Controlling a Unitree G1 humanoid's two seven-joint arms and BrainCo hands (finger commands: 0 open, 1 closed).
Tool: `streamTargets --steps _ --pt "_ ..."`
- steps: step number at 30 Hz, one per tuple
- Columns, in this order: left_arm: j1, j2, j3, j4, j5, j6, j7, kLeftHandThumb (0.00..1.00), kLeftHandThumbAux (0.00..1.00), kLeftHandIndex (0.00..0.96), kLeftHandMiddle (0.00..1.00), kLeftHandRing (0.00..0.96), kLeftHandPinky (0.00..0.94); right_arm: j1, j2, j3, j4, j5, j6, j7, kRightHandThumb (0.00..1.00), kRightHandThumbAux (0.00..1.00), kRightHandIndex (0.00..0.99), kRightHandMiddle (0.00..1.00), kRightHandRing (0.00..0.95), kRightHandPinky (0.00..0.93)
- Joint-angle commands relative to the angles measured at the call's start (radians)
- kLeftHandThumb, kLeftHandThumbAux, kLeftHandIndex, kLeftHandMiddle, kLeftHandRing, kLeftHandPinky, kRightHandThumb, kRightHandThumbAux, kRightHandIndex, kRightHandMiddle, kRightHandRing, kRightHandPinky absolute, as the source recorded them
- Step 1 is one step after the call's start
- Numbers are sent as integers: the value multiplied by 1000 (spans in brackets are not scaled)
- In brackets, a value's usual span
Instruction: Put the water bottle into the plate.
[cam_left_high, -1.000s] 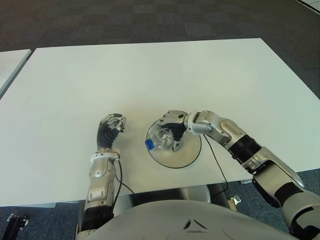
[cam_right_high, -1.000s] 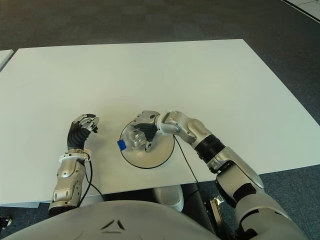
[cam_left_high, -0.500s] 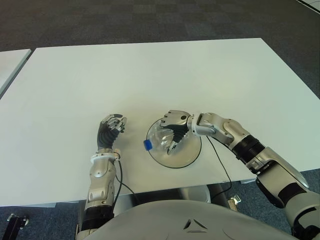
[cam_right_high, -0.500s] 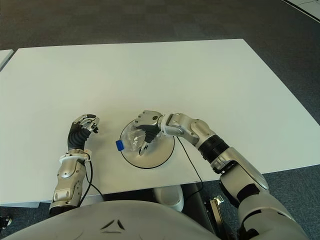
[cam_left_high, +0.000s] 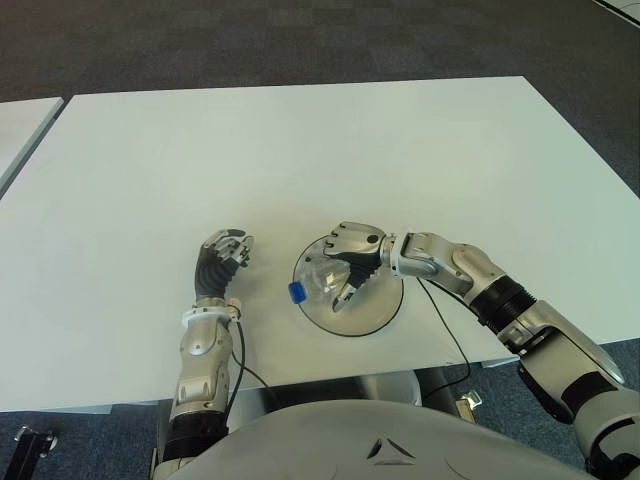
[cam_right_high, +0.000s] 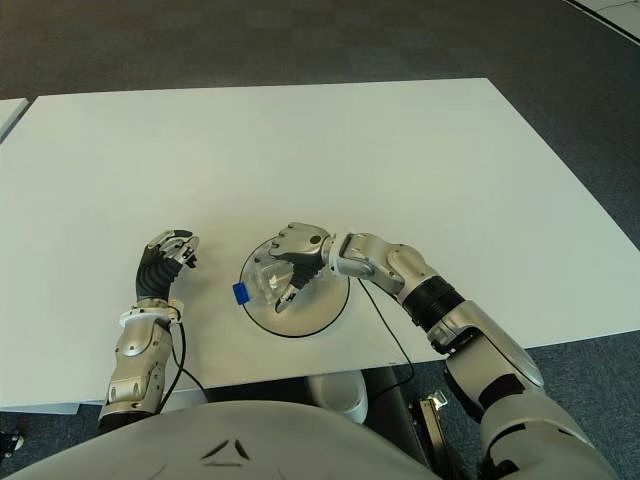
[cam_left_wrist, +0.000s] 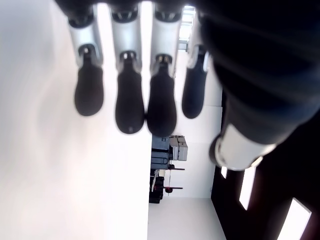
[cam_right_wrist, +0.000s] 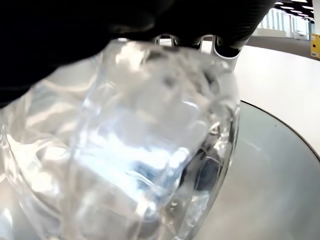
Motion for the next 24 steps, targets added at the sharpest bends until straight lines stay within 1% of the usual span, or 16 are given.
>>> streamTargets --steps 1,8,19,21,24 --pt "2 4 3 8 10 -4 12 705 713 436 686 665 647 22 -15 -24 -2 19 -36 -18 583 206 0 0 0 0" --pt "6 2 2 4 8 -8 11 705 713 435 684 663 645 33 -15 -71 -18 56 -70 -36 590 190 0 0 0 0" --pt "15 -5 0 -4 7 -7 14 705 713 435 686 666 650 46 -24 -129 -53 87 -87 -32 582 165 0 0 0 0" --pt "16 -5 0 -6 8 -8 15 705 713 435 688 667 651 48 -30 -144 -70 100 -88 -23 575 160 0 0 0 0" --pt "18 -5 -1 -7 9 -8 14 705 713 435 690 669 653 48 -54 -186 -130 157 -82 17 565 157 0 0 0 0"
